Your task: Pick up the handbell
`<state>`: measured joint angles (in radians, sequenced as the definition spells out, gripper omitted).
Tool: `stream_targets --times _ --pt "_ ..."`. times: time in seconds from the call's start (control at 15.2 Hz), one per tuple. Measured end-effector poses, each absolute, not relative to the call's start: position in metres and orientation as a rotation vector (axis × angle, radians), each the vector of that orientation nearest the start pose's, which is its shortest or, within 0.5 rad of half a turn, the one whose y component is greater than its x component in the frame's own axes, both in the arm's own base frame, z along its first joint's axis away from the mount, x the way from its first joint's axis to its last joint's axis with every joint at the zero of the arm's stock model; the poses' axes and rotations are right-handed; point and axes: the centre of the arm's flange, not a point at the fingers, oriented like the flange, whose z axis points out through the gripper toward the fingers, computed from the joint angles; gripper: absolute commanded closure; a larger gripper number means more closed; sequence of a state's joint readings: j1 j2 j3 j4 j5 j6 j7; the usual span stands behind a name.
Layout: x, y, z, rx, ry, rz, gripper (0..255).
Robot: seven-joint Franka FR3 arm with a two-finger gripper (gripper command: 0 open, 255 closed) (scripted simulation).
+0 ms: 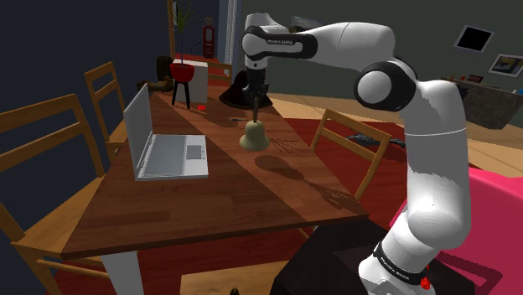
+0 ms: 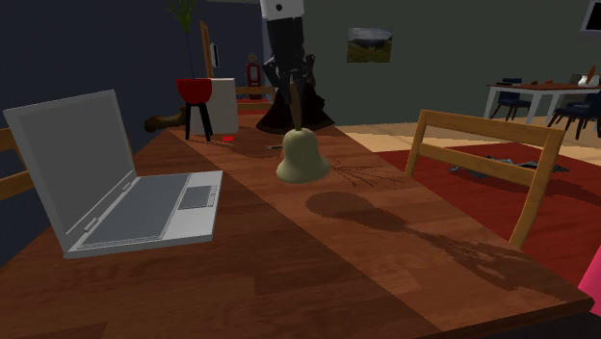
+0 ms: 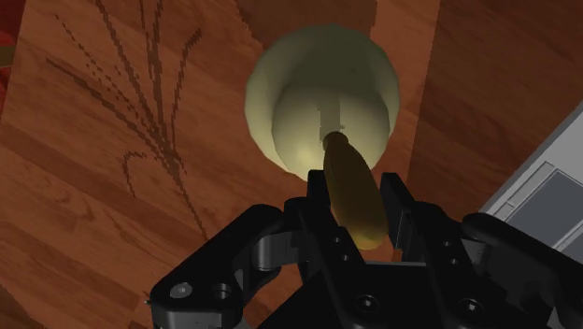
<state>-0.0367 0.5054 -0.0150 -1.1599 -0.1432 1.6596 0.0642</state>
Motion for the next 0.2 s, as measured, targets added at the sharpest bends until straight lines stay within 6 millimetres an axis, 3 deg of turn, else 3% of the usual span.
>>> stream_targets --times 0.2 --pt "0.6999 -0.0473 0.5231 -3.287 0.166 0.007 255"
